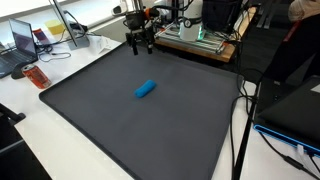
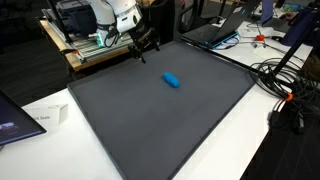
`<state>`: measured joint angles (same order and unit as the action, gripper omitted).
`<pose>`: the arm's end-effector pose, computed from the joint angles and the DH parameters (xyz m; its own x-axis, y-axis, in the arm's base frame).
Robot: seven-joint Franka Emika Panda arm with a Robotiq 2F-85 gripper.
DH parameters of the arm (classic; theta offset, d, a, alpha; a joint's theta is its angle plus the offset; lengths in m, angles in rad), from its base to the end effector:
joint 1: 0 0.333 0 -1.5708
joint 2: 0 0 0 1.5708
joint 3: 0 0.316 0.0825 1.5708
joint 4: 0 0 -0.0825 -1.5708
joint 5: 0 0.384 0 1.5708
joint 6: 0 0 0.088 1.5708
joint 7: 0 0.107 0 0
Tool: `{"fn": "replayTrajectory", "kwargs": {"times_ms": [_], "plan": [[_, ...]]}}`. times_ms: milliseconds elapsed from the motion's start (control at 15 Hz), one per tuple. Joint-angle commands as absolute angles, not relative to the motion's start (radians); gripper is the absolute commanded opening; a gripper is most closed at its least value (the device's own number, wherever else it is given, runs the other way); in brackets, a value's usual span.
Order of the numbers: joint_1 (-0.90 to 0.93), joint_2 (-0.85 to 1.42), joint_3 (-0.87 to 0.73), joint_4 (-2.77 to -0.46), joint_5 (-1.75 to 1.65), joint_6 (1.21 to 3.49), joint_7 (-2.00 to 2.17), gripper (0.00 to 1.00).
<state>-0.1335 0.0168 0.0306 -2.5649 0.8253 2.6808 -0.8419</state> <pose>0.4465 -0.0692 0.2629 0.9664 -0.0319 0.2551 0.0479 -0.9525 -0.3007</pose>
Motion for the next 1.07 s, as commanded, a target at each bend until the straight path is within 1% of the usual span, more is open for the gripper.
{"fn": "replayTrajectory", "kwargs": {"times_ms": [0, 400, 467, 600, 667, 800, 1000], "plan": [[-0.084, -0.07, 0.079, -2.686, 0.831, 2.844, -0.735, 1.0], [-0.026, -0.084, 0.19, -2.794, 0.721, 3.102, -0.406, 1.0], [-0.038, -0.004, 0.217, -2.748, 0.675, 3.155, -0.35, 1.0], [-0.05, 0.03, 0.244, -2.754, 0.584, 3.208, -0.253, 1.0], [-0.048, 0.053, 0.235, -2.754, 0.545, 3.239, -0.209, 1.0], [0.007, 0.088, 0.163, -2.754, 0.516, 3.266, -0.198, 1.0], [0.228, 0.163, -0.044, -2.755, 0.616, 3.329, -0.259, 1.0]]}}
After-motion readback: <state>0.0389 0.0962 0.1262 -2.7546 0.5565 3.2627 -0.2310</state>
